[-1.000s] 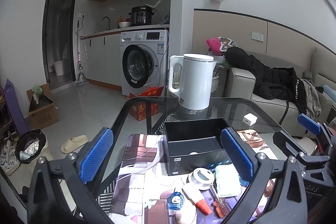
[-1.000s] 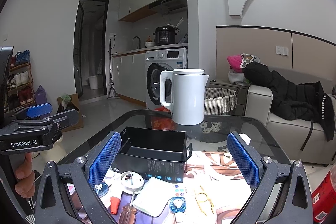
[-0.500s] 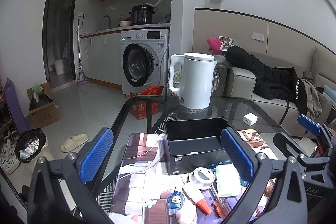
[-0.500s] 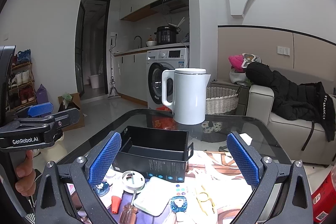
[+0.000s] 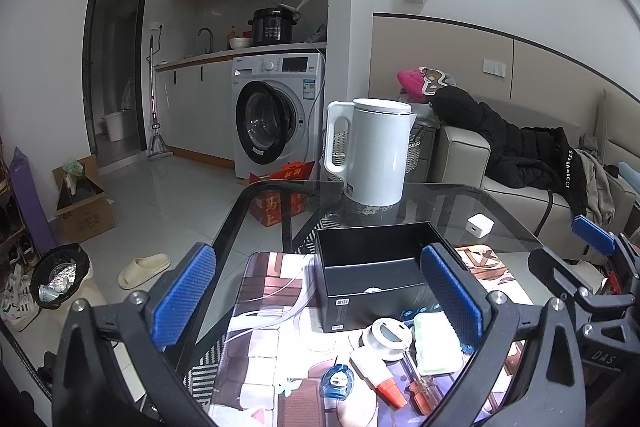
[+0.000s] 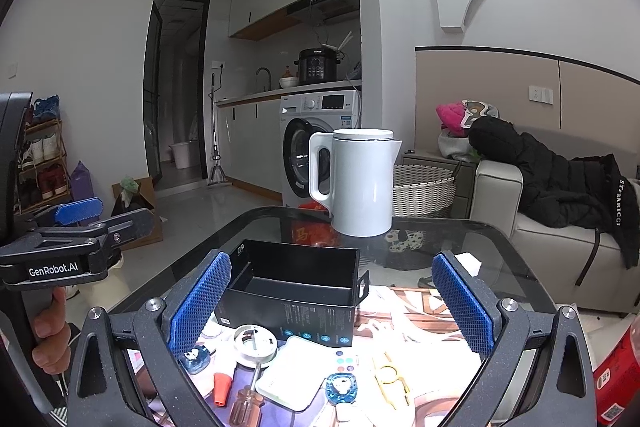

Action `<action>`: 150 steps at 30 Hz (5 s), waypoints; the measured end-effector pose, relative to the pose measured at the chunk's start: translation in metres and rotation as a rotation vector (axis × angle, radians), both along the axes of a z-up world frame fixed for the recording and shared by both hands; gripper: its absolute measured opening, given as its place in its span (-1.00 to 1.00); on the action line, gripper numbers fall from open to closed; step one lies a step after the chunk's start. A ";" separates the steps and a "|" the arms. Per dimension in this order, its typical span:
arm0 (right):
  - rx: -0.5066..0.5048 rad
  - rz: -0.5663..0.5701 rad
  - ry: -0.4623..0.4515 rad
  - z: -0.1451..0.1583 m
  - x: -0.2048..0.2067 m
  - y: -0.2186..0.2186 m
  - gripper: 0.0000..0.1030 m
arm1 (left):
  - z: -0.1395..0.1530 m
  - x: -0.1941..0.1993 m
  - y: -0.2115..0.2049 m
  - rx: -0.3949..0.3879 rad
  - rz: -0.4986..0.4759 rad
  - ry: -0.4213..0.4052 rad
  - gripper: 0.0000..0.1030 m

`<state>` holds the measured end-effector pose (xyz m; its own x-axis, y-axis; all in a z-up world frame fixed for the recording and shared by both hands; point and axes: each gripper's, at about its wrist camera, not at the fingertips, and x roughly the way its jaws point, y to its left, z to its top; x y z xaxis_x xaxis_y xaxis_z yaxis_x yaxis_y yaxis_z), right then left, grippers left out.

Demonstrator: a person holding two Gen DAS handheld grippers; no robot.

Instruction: Organize rigid objects

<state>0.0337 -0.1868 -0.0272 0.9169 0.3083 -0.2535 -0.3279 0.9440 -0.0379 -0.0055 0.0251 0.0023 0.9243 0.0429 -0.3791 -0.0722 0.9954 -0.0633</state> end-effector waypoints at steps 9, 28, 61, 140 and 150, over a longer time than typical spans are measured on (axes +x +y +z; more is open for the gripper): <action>-0.020 -0.010 0.048 0.007 0.009 -0.003 0.99 | -0.003 0.014 -0.001 0.000 -0.042 0.079 1.00; -0.278 0.048 0.628 -0.079 0.082 0.000 -0.01 | -0.099 0.069 -0.024 0.043 -0.152 0.656 0.17; -0.283 0.104 0.736 -0.104 0.084 0.005 -0.53 | -0.100 0.061 -0.024 0.006 -0.222 0.691 -0.45; 0.048 0.158 -0.141 0.062 0.007 0.025 -0.42 | 0.039 0.034 -0.001 -0.043 -0.097 -0.100 -0.45; 0.101 0.063 0.095 0.044 0.104 0.047 -0.42 | -0.009 0.118 -0.007 -0.098 -0.049 0.109 -0.45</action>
<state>0.1381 -0.1399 0.0166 0.8682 0.3930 -0.3031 -0.3843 0.9188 0.0905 0.1126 0.0178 -0.0067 0.8776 -0.0435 -0.4775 -0.0354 0.9873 -0.1550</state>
